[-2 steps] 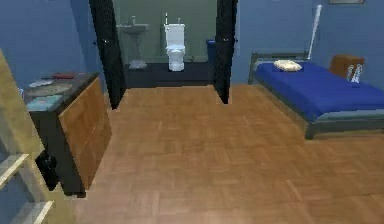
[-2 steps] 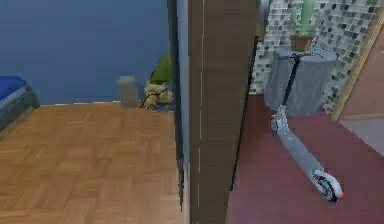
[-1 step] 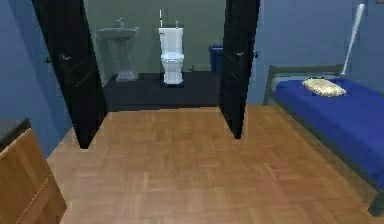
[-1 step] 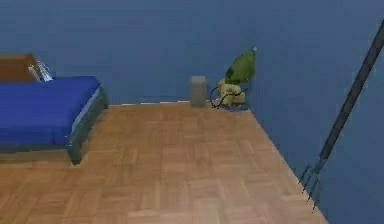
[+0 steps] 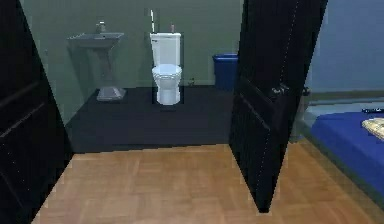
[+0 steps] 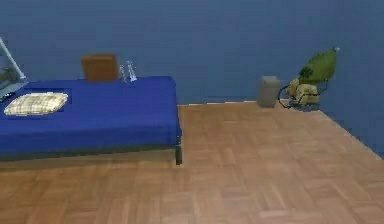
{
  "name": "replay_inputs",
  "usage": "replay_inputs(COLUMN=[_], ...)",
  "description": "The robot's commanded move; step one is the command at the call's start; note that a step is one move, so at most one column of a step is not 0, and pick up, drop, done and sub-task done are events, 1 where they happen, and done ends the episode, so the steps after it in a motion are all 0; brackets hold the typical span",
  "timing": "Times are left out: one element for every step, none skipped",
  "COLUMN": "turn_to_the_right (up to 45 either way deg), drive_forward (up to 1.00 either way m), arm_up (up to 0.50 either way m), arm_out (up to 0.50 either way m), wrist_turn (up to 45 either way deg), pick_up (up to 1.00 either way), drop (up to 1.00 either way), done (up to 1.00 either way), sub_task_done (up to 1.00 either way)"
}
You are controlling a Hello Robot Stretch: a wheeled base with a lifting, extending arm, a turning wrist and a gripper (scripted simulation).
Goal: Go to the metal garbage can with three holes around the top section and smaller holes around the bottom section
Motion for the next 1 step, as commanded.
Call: replay_inputs(turn_to_the_right=[0.0], drive_forward=[1.00], arm_up=[0.00], arm_out=[0.00], wrist_turn=[0.0], pick_up=[0.00], drop=[0.00], done=[0.00], sub_task_done=[0.00])
